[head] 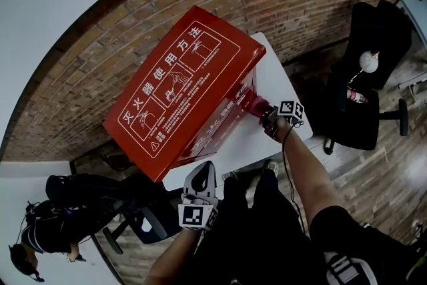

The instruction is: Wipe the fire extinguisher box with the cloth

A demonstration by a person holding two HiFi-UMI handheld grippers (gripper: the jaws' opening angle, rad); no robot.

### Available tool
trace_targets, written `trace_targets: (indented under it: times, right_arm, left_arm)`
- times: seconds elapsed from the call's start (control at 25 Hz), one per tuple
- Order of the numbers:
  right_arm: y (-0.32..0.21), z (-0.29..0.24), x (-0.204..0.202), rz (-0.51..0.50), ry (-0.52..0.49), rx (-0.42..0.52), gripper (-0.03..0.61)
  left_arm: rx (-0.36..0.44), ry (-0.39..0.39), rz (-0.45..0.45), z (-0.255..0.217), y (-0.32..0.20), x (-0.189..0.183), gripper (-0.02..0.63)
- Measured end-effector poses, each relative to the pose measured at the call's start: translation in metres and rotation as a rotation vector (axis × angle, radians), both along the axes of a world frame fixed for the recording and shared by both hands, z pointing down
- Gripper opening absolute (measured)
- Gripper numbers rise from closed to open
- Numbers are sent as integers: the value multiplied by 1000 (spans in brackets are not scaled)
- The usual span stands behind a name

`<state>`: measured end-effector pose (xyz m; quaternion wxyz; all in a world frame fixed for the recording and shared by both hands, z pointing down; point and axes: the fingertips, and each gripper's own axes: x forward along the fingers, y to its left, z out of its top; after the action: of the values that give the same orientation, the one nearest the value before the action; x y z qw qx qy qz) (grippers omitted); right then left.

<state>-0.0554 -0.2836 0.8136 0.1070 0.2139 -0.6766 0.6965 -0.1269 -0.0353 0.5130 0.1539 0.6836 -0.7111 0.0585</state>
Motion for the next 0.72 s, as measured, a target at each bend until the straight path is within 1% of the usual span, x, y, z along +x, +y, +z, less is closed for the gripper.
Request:
trace_targets:
  times: [0.24, 0.52, 0.72]
  right_arm:
    - [2, 16, 1, -13, 43, -6, 107]
    - [7, 34, 1, -20, 105, -11, 107]
    - [16, 46, -2, -26, 150, -13, 107]
  left_arm:
    - [-1, 9, -3, 3, -11, 7, 28]
    - [-22, 3, -7, 8, -7, 9, 28]
    - [-14, -8, -12, 6, -1, 5, 28]
